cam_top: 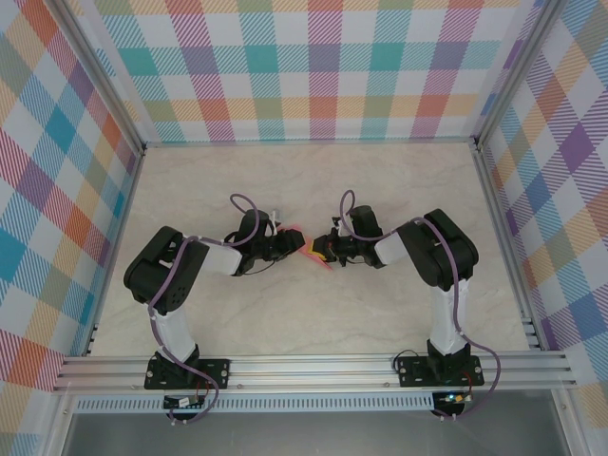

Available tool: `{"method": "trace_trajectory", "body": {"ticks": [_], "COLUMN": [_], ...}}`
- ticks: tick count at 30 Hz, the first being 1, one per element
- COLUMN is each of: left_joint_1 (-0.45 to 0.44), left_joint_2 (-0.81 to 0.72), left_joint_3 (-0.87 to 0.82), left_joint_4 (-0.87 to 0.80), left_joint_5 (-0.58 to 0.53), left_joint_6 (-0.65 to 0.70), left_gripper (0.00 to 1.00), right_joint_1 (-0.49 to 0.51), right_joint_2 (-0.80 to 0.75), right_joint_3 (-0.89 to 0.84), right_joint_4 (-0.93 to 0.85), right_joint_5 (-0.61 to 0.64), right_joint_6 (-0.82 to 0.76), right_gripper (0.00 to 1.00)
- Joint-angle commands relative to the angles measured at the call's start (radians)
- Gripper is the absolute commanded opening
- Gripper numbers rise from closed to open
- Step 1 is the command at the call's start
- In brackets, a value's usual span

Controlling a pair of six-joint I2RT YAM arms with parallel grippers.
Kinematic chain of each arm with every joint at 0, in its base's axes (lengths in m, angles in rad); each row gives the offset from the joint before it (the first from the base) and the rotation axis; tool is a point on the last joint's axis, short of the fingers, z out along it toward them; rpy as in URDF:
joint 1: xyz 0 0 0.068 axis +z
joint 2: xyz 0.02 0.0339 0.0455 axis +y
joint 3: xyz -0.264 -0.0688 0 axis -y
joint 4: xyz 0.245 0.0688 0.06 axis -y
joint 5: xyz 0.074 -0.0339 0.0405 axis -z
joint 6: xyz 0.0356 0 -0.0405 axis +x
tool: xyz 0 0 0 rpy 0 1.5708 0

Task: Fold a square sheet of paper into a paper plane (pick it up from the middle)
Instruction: Fold the wing for the fifth time at the center of the table.

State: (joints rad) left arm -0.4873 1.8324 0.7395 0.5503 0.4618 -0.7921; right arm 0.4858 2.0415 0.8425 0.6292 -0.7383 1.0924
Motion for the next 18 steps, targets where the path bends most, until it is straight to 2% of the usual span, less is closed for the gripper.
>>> {"method": "trace_trajectory", "body": {"ticks": [1, 9, 18], "left_joint_1": [-0.012, -0.012, -0.012], "left_joint_2": [0.017, 0.014, -0.062], "left_joint_3": [0.015, 0.015, -0.008], "left_joint_4": [-0.028, -0.042, 0.019], "left_joint_5": [-0.027, -0.037, 0.026], "left_joint_6": [0.007, 0.001, 0.014], "left_gripper": [0.34, 0.33, 0.34], "right_joint_1": [-0.004, -0.004, -0.004], "right_joint_2": [0.047, 0.054, 0.051], "right_joint_3": [-0.002, 0.010, 0.022], "right_joint_4": [-0.091, -0.136, -0.216], "right_joint_5": [0.019, 0.025, 0.060], "right_joint_6": [-0.020, -0.048, -0.097], "right_gripper": [0.00, 0.00, 0.00]}}
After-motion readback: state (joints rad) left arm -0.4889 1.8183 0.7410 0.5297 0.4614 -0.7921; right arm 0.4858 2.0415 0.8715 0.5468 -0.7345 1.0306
